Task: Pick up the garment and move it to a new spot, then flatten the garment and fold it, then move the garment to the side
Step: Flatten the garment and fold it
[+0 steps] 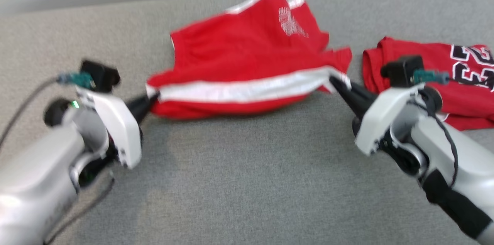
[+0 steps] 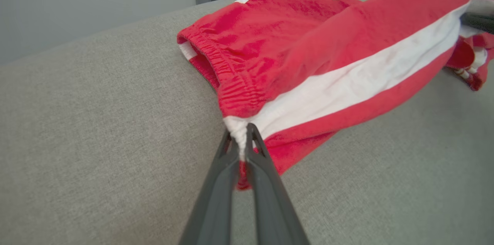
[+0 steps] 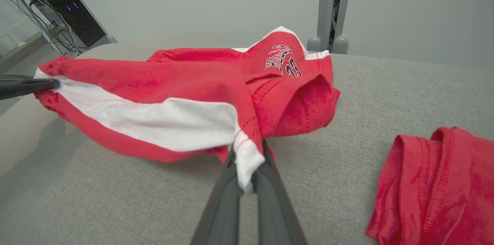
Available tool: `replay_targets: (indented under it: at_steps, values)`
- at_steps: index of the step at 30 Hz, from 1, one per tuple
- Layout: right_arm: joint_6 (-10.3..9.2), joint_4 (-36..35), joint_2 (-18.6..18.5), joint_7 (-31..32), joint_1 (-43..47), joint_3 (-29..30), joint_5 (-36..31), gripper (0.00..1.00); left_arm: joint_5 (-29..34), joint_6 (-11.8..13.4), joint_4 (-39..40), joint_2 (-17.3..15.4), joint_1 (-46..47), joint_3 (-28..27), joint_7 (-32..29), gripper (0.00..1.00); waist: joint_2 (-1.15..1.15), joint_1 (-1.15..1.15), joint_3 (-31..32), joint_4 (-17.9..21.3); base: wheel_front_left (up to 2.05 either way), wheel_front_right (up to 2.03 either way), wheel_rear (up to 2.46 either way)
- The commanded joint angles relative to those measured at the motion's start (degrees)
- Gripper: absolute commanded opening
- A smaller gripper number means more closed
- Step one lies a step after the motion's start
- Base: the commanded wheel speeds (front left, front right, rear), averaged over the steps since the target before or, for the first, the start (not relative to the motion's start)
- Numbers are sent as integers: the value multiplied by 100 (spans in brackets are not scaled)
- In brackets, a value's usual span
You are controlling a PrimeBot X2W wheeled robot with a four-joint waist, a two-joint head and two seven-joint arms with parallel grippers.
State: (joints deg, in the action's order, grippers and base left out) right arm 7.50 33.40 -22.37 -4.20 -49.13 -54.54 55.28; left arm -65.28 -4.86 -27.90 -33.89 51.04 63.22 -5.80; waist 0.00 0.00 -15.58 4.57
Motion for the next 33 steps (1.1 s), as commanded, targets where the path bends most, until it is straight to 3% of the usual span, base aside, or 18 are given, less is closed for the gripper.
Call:
replay_targets:
  at_steps: [1, 8, 12, 16, 23, 33]
  values:
    - [-1, -116, -143, 100, 275, -18, 85, 0, -120, 117, 315, -116, -298, 32, -16, 0, 0, 0, 400, 0, 0, 0, 0]
    - [-1, -971, -779, 715, 1495, 276, 230, 0, -431, 885, 2079, -790, -1382, 269, -326, 0, 0, 0, 933, -73, 0, 0, 0]
    - [-1, -1542, -1098, 1156, 2187, 761, 168, 0, -607, 1271, 2974, -1159, -1764, 291, -457, 0, 0, 0, 1115, -110, 0, 0, 0]
    - [-1, -2054, -1175, 1659, 2726, 1335, -48, 0, -737, 1527, 3492, -1372, -1936, 236, -441, 0, 0, 0, 1177, -127, 0, 0, 0]
    - [-1, -2590, -912, 2663, 3077, 2210, -471, 0, -828, 1665, 3612, -1307, -1803, 187, -569, 0, 0, 0, 956, -133, 0, 0, 0]
    - [-1, -2998, -241, 3784, 2482, 3437, -1180, 0, -640, 1744, 3079, -757, -1208, -98, -375, 0, 0, 0, 147, -255, 0, 0, 0]
